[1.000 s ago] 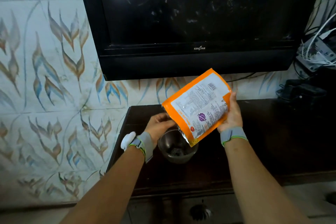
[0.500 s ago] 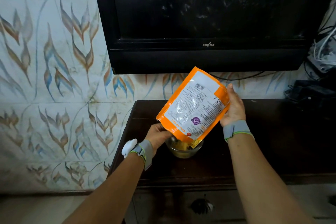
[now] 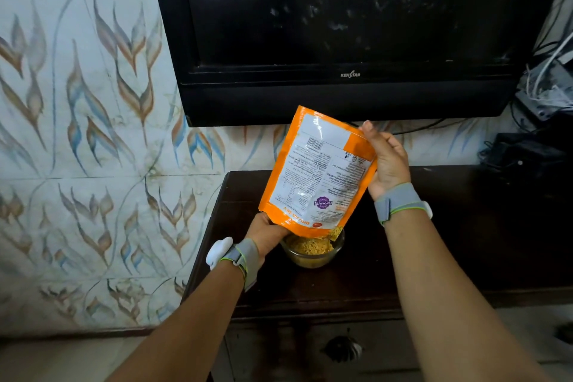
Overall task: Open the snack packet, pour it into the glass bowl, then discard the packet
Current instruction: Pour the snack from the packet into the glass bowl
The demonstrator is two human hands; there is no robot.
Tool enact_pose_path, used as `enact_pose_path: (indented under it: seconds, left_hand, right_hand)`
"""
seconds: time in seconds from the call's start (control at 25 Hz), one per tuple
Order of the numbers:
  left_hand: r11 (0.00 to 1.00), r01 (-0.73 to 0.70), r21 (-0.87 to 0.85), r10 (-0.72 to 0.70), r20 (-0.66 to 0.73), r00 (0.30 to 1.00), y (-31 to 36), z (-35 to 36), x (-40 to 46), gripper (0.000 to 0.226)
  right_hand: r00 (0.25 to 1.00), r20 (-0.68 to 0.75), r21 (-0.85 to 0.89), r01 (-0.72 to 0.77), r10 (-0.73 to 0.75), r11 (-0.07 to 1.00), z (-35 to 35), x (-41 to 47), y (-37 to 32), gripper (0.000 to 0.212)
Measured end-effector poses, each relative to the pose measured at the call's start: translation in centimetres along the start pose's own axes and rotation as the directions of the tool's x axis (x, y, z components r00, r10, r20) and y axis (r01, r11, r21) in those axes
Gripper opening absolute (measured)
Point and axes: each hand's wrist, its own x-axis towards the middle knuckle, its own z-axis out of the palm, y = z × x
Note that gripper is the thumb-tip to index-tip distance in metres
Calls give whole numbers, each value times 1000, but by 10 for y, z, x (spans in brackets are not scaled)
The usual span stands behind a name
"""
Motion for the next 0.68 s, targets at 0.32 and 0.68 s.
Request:
enact_pose_path:
  seconds: [0.32,0.68]
  left_hand:
    - [1000,5,-26,-5,19,1000,0,0,2,35]
    - [999,33,7,-33,66,997,35,4,4,22]
  right_hand:
    - [998,69,-61,7,-3,998,16,7,-9,26]
    - [935,-351,-24,-57,45,998,-30,3,7,28]
